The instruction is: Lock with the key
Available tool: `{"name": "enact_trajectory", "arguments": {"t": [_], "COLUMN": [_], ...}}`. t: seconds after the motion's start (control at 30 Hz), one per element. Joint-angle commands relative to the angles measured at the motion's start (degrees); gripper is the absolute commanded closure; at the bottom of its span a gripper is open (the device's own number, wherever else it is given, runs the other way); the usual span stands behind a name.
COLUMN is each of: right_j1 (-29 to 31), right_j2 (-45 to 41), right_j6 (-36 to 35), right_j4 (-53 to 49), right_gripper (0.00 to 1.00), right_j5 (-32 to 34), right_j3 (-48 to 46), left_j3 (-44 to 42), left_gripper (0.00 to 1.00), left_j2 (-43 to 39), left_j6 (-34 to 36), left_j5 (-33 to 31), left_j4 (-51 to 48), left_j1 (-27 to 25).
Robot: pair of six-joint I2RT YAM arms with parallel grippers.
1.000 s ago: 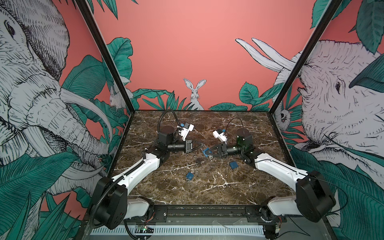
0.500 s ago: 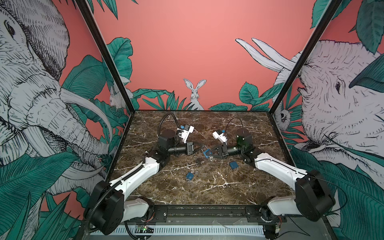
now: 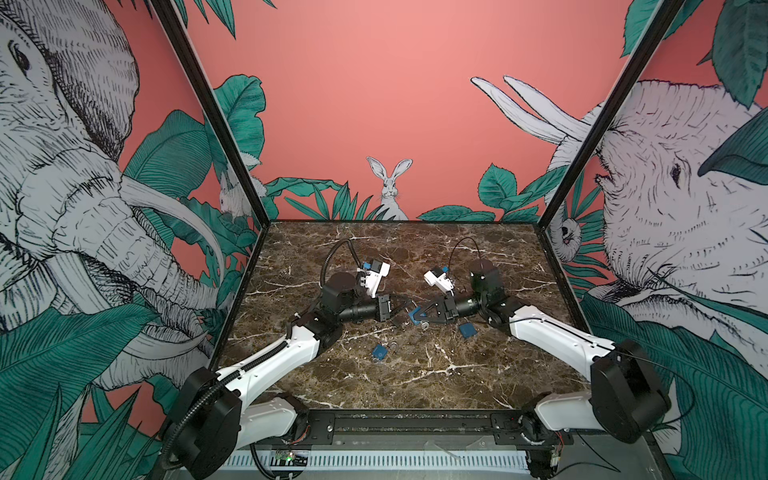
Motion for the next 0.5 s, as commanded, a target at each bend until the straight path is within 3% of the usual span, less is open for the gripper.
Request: {"name": "enact_trajectory", "arguments": {"t": [0.0,0.47], "right_j1": [1.5,0.19], "right_j2": [-1.56,1.11], "right_j6": [-4.28,-7.47], "right_j4": [14.02,9.72], "right_gripper": [1.0,1.0], "right_j5": [5.75,7.09], "right_j3": [7.81,11.2], "left_j3": [-2.86,-6.74], "left_gripper": [1.0,1.0], "left_j2": [1.75,-0.51], "left_j6": [-1.24,-3.9], "left_j5": [9.34,6.01], "left_j4": [-6.75,-3.61], "left_j1": [-7.77,-12.49]}}
